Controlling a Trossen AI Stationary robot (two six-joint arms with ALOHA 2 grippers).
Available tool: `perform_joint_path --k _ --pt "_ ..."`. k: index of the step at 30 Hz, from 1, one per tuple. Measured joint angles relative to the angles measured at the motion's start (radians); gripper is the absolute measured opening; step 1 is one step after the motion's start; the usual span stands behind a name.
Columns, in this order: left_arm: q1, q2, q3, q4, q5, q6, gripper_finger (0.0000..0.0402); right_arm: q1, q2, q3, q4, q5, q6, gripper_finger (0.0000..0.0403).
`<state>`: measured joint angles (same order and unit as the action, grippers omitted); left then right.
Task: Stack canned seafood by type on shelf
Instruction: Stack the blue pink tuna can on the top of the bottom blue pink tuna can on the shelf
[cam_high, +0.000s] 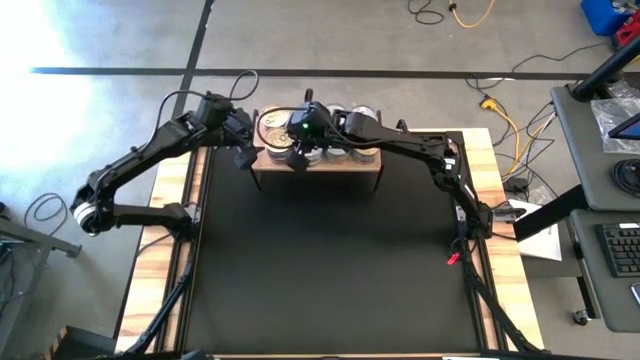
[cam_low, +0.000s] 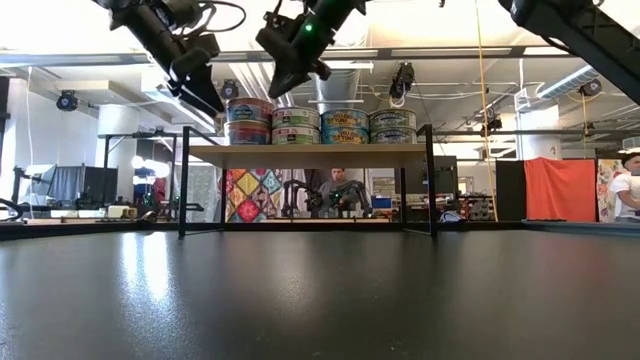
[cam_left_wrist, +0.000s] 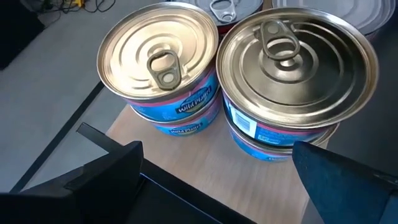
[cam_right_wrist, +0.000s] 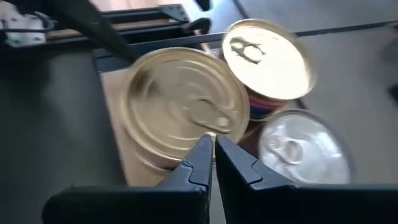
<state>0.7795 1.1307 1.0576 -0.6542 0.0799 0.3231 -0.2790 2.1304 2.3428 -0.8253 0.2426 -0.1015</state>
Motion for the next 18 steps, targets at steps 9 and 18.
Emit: perform_joint_path --k 9,18 --pt "0.0 0.021 0.0 0.014 -0.001 0.003 0.0396 0.032 0.028 -0.001 0.001 -0.038 0.051 0.0013" --pt "0.0 0.023 0.0 0.026 -0.01 0.025 0.0396 0.072 0.03 0.008 0.053 -0.101 0.103 0.0013"
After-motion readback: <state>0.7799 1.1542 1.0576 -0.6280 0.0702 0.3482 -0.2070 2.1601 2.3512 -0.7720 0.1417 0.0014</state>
